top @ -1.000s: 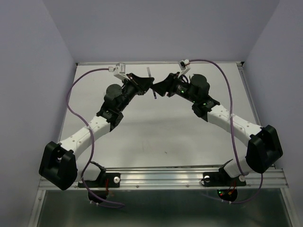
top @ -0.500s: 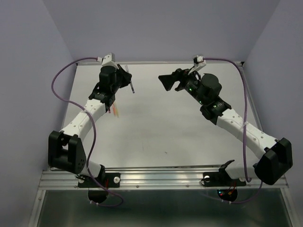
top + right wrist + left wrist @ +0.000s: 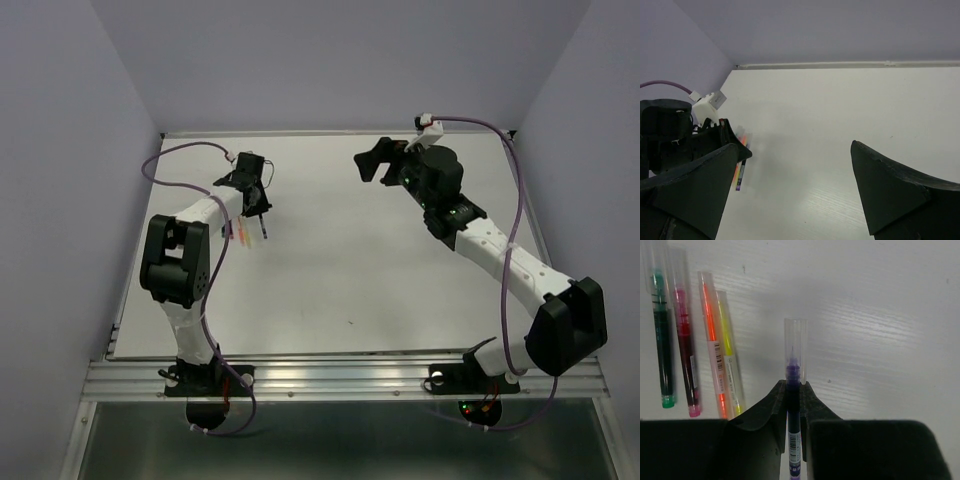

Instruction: Insert the pens into the pen caps

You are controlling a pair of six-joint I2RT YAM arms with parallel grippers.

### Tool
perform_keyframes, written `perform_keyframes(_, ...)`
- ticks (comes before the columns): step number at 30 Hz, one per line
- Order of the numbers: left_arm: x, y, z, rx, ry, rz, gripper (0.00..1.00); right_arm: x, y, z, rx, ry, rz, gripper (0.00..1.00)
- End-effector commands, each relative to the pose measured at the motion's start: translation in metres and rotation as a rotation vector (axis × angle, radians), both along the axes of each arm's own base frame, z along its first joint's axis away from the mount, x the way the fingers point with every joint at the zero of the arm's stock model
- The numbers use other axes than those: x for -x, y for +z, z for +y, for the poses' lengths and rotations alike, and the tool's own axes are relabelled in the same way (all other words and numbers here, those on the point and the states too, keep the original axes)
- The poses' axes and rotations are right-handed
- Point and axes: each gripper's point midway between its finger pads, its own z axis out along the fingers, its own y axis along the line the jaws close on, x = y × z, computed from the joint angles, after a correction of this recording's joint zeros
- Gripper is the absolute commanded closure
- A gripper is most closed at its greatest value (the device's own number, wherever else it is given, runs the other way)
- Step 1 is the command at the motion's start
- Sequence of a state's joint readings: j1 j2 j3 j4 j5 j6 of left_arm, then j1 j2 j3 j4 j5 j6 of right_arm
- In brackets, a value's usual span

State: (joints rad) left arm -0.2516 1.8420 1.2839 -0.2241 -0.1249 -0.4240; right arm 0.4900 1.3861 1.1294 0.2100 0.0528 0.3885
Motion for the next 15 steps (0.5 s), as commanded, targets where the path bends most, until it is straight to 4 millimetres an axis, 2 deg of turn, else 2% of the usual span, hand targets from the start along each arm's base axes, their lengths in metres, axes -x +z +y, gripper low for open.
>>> perform_keyframes(1, -0.005, 0.01, 0.023, -0.108, 0.044, -0.002, 1.0, -0.01, 0.028, -0.005, -0.03, -0.015, -0.056, 0.0)
perform_keyframes(7, -0.003, -0.011, 0.032, -0.13, 0.047, 0.037, 1.0, -0.016, 0.024, -0.009, -0.025, -0.02, -0.047, 0.0)
perform_keyframes(12, -0.004, -0.023, 0.035, -0.15, 0.057, 0.069, 0.95, -0.017, 0.019, -0.006, -0.026, -0.012, -0.034, 0.0)
perform_keyframes(15, -0.003, -0.023, 0.039, -0.164, 0.071, 0.077, 0.91, -0.019, 0.02, -0.01, -0.029, -0.022, -0.036, 0.0)
